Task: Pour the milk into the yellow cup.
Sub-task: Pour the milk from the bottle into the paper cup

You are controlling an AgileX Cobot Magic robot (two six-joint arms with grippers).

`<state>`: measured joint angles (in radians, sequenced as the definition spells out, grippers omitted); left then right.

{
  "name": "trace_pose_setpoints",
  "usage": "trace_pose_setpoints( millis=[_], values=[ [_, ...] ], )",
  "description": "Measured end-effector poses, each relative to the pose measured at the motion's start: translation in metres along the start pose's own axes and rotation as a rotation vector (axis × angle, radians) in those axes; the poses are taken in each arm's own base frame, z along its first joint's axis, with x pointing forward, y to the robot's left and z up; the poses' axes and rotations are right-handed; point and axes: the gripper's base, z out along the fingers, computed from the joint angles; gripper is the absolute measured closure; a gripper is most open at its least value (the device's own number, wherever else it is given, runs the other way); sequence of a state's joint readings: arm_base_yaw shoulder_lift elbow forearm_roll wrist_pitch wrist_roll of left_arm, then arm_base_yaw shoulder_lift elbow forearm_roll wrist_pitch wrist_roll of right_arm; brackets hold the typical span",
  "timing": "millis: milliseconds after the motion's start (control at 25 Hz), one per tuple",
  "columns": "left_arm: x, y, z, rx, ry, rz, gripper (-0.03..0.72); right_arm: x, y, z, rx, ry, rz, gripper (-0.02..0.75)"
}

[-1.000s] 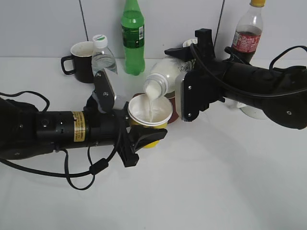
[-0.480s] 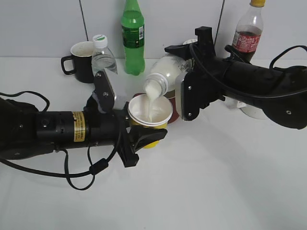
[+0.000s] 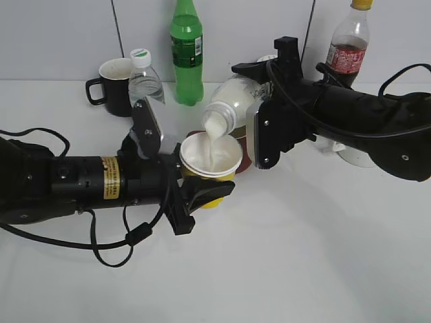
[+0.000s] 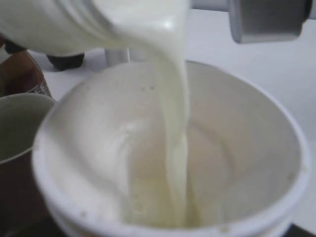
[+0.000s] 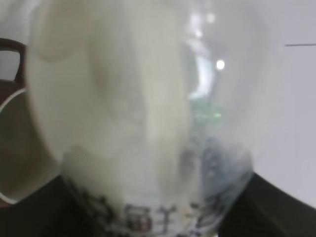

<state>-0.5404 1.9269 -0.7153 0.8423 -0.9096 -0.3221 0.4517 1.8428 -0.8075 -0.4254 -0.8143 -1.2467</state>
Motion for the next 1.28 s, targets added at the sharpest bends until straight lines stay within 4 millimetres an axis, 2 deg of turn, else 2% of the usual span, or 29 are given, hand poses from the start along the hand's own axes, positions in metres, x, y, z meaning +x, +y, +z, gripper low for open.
trace_pose_setpoints(
  millis=[400, 800, 920, 1120, 1280],
  values=[
    [0.0, 0.0, 0.0, 0.0, 0.0, 0.0, 0.344, 0.001, 0.0, 0.0, 0.004, 0.006, -0.007, 0.299],
    [-0.008, -0.001, 0.0, 0.014, -0.084, -0.01, 0.344, 0.001, -0.001, 0.0, 0.007, 0.011, 0.192, 0.299],
    [-0.009, 0.001, 0.0, -0.008, -0.097, -0.027, 0.344, 0.002, -0.001, 0.0, 0.012, 0.018, 0.302, 0.299],
    [-0.008, 0.007, -0.003, -0.044, -0.105, -0.047, 0.344, 0.012, -0.004, -0.001, 0.082, 0.118, 0.634, 0.299],
    [-0.002, 0.029, -0.017, -0.122, -0.106, -0.078, 0.344, 0.023, -0.007, -0.003, 0.186, 0.21, 0.899, 0.299]
  ],
)
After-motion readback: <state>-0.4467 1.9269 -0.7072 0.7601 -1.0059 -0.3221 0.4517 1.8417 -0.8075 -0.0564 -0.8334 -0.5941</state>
